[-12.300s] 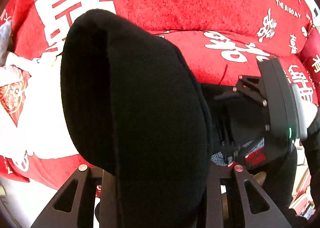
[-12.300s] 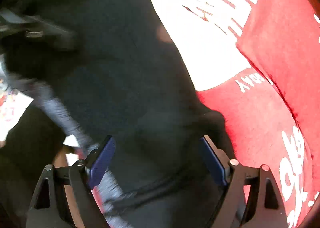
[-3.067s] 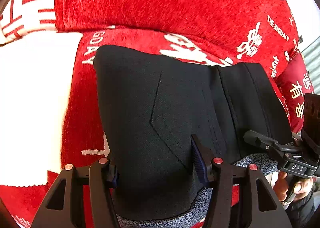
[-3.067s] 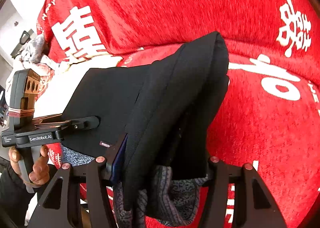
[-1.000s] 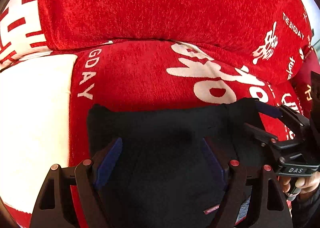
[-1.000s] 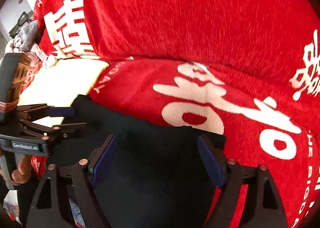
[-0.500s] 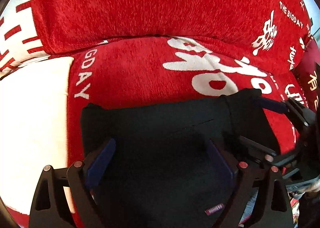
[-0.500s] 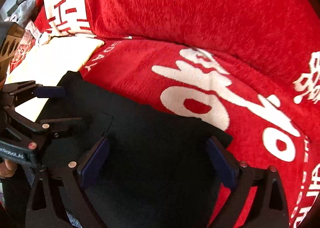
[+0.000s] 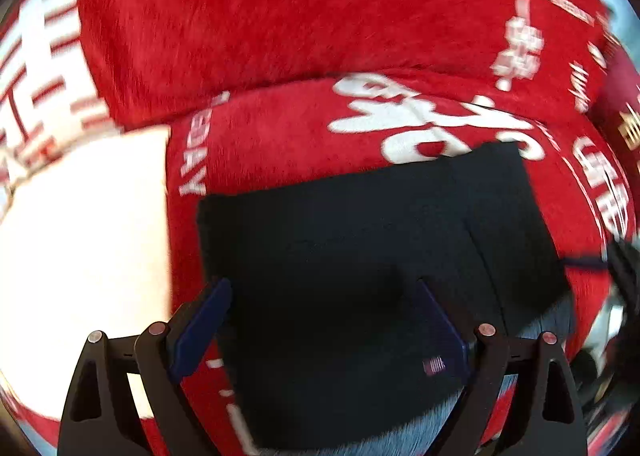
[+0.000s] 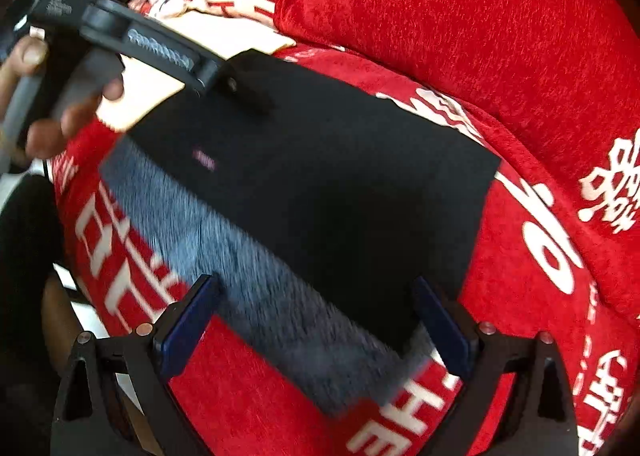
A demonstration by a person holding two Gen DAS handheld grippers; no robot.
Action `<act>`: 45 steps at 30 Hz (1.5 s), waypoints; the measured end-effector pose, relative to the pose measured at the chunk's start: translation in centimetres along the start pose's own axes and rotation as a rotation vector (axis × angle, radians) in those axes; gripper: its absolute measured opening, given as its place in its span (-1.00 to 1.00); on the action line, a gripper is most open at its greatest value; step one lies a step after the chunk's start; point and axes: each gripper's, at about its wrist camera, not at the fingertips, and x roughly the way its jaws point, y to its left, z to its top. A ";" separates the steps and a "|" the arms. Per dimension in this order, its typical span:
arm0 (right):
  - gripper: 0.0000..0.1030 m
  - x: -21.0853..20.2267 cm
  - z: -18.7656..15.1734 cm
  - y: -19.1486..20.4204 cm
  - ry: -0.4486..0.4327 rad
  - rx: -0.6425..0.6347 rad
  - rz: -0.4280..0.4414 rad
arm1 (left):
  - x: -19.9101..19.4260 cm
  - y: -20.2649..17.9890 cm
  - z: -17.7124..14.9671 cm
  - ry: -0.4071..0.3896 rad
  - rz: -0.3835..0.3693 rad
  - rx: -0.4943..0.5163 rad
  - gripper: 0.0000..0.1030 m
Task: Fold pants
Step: 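Open both grippers and pull them back from the folded trousers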
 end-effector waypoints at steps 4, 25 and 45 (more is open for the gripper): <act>0.91 -2.2 1.4 -1.7 -0.068 -0.038 0.058 | -1.3 -1.4 -2.0 -0.017 -0.001 0.233 0.80; 1.00 -3.5 1.2 -4.3 -0.083 0.330 -0.060 | -1.7 1.2 -5.7 0.014 0.013 -0.193 1.00; 1.00 -4.3 -0.3 2.7 -0.103 0.496 -0.146 | -3.6 -0.4 -9.9 -0.008 0.184 -0.312 1.00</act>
